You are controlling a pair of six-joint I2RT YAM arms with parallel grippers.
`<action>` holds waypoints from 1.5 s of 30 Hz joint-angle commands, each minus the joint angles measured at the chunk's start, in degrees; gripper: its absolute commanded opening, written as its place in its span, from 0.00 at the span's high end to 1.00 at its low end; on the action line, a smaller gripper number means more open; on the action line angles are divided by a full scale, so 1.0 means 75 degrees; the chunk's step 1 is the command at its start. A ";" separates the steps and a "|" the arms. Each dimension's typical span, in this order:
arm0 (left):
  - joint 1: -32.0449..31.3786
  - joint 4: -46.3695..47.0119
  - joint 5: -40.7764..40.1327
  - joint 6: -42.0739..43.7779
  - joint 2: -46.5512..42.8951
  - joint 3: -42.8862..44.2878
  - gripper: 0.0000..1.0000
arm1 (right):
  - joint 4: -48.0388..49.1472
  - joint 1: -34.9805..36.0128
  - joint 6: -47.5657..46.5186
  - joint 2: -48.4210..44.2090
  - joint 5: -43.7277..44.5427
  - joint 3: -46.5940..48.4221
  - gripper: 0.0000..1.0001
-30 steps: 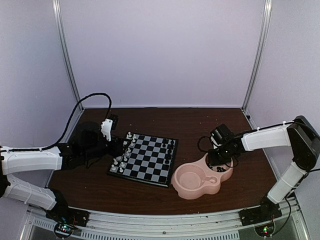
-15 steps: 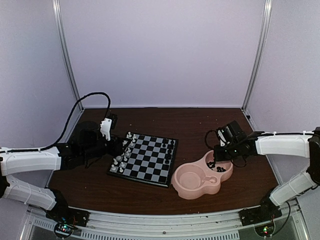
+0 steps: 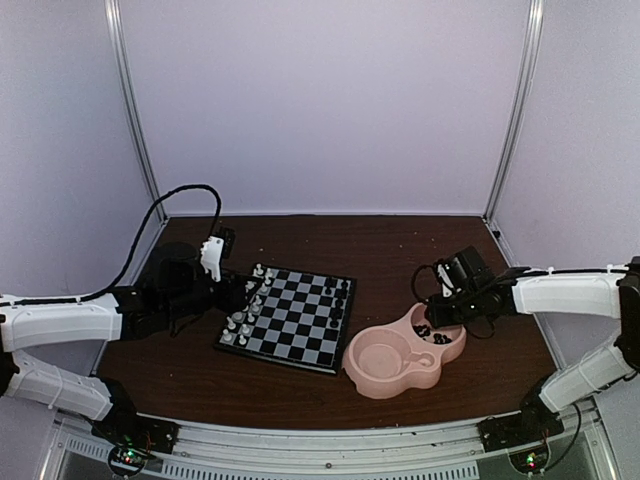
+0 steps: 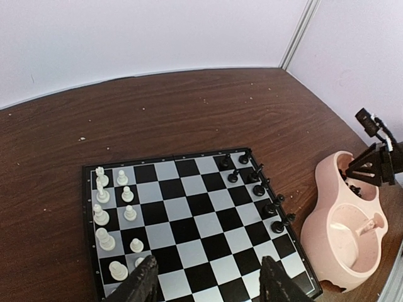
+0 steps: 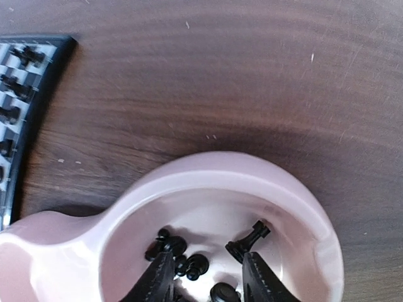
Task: Set up the chess pieces on the board
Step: Pick up the rook from the storage box.
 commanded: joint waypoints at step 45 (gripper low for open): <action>-0.0050 0.0129 0.0120 0.0006 -0.0037 0.0087 0.44 | 0.0294 -0.0011 -0.0196 -0.0492 -0.0491 -0.0065 0.90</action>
